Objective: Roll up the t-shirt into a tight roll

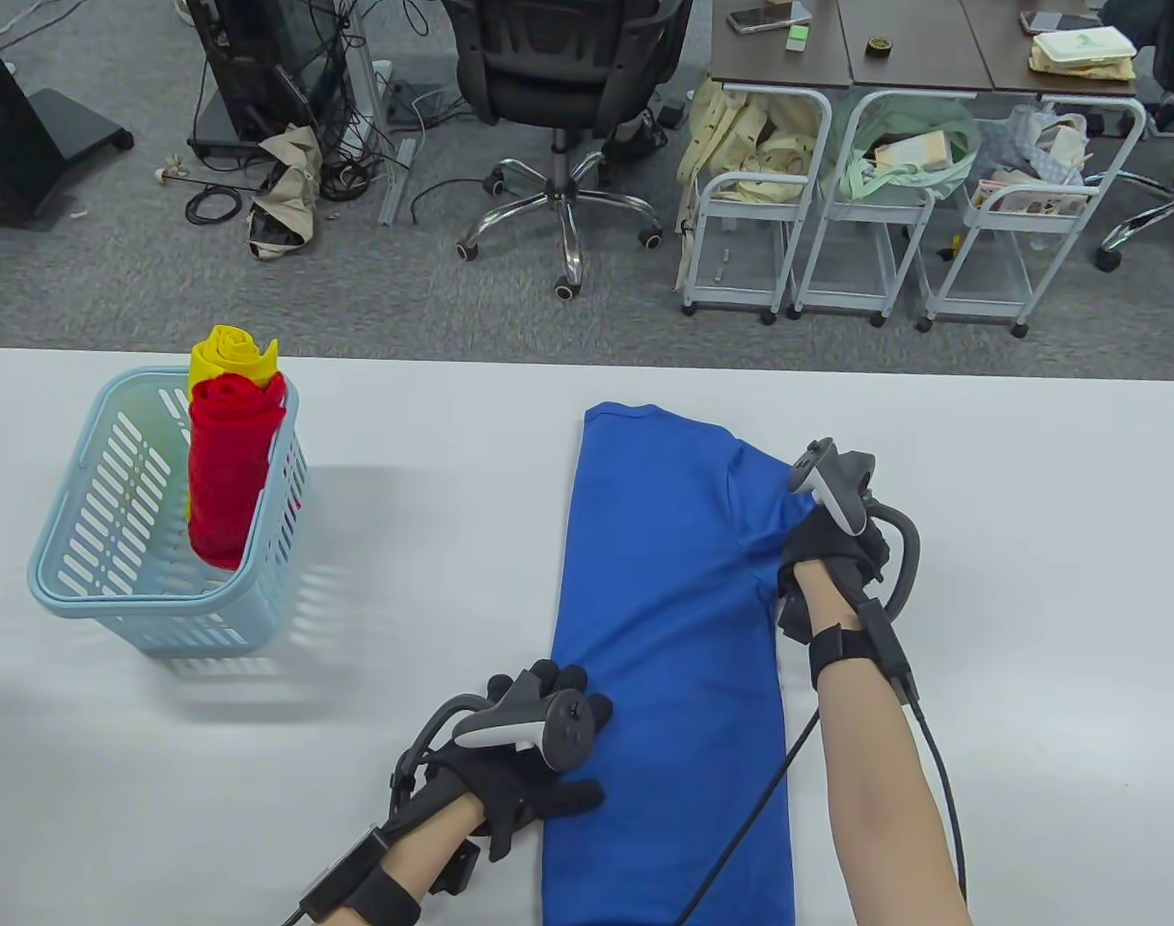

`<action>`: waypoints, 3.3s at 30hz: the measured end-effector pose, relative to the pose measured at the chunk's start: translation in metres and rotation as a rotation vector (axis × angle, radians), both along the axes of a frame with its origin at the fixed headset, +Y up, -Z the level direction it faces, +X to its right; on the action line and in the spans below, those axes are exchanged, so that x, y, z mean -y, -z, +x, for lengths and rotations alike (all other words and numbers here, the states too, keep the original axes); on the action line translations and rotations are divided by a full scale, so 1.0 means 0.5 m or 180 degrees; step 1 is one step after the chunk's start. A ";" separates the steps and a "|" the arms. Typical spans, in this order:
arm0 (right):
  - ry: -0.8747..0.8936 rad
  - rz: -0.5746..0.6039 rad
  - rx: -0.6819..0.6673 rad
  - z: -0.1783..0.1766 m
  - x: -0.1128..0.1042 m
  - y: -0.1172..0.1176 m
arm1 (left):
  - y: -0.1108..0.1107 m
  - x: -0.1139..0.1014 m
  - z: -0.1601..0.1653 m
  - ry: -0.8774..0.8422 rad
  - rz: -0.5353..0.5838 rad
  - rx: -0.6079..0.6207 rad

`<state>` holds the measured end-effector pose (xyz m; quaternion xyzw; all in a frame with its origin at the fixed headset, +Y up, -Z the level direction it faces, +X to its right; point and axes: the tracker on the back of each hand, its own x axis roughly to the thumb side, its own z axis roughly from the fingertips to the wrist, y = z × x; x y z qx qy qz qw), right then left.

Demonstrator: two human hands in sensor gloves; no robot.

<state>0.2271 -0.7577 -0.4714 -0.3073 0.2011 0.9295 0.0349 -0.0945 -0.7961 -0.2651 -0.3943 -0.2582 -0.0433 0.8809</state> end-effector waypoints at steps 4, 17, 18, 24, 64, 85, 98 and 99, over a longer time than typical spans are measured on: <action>0.0107 0.0012 0.0061 0.004 -0.004 -0.002 | 0.000 0.000 0.000 0.0004 0.0001 -0.0005; 0.1807 0.0582 -0.1739 -0.144 -0.156 -0.053 | 0.001 0.000 0.000 -0.0003 -0.0011 0.0002; 0.1339 0.0397 -0.1780 -0.148 -0.140 -0.053 | 0.001 0.000 0.000 -0.0003 -0.0012 0.0002; 0.0848 -0.1138 -0.2330 -0.183 0.020 -0.087 | 0.001 0.000 0.000 -0.0004 -0.0006 0.0003; 0.0553 -0.0922 -0.2947 -0.263 0.019 -0.396 | 0.016 -0.026 -0.019 -0.0062 0.0678 -0.0041; 0.1150 -0.0648 -0.2109 -0.256 0.044 -0.298 | 0.060 -0.031 -0.075 -0.0291 0.0767 -0.0480; 0.1163 -0.0706 -0.2185 -0.244 0.045 -0.219 | 0.027 -0.015 -0.037 -0.0183 0.0633 -0.0061; 0.1147 -0.0710 -0.2211 -0.244 0.045 -0.219 | 0.028 -0.014 -0.037 -0.0176 0.0631 -0.0060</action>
